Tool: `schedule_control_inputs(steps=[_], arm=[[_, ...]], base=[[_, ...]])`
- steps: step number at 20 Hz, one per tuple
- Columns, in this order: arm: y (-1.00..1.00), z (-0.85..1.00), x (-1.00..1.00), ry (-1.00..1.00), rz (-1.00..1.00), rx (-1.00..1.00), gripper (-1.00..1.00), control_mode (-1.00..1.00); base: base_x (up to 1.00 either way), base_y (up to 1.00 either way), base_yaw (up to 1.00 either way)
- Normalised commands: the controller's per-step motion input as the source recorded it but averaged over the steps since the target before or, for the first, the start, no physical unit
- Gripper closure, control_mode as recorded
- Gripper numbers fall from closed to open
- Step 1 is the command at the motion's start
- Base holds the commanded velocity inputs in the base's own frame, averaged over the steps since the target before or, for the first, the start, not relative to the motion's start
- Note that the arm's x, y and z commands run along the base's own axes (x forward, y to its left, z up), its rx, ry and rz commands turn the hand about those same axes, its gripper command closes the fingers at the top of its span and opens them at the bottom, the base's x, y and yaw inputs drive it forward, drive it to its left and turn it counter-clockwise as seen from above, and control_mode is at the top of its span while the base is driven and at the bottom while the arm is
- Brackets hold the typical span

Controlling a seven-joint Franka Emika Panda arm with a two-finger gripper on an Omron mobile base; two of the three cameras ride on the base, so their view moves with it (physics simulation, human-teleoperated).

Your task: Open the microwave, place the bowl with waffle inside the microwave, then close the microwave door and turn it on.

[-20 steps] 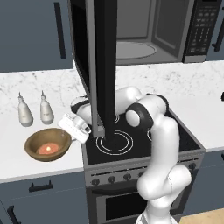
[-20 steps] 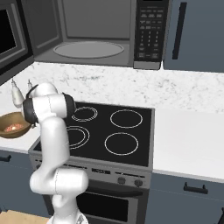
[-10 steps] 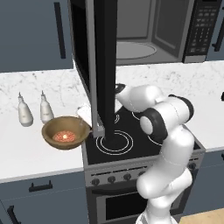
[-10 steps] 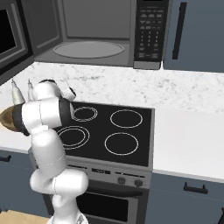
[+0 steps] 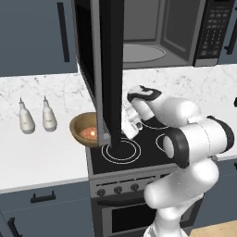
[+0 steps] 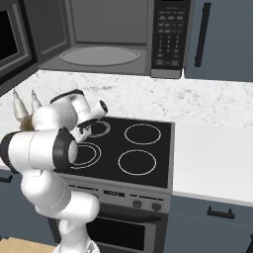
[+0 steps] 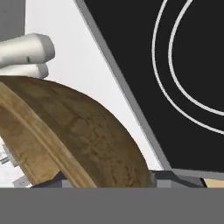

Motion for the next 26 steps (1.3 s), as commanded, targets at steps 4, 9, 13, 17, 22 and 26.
schedule_control_inputs(steps=[4, 9, 13, 17, 22, 26], arm=[[-0.98, 1.00, -0.17, -0.14, -0.26, 0.05, 1.00, -1.00], [-0.80, 1.00, -0.43, -0.30, -0.10, 0.01, 1.00, -1.00], [-0.78, 1.00, -0.35, -0.28, -0.07, 0.00, 1.00, -1.00], [-0.69, 1.00, -0.07, -0.22, -0.12, 0.00, 1.00, -1.00], [-0.46, 1.00, 0.00, -0.11, -0.14, 0.03, 1.00, -1.00], [-0.27, 0.80, 0.05, 0.21, -0.12, 0.02, 1.00, -1.00]], base=[[0.00, 0.00, 0.00], [0.00, 0.00, 0.00], [0.00, 0.00, 0.00], [0.00, 0.00, 0.00], [0.00, 0.00, 0.00], [0.00, 0.00, 0.00]])
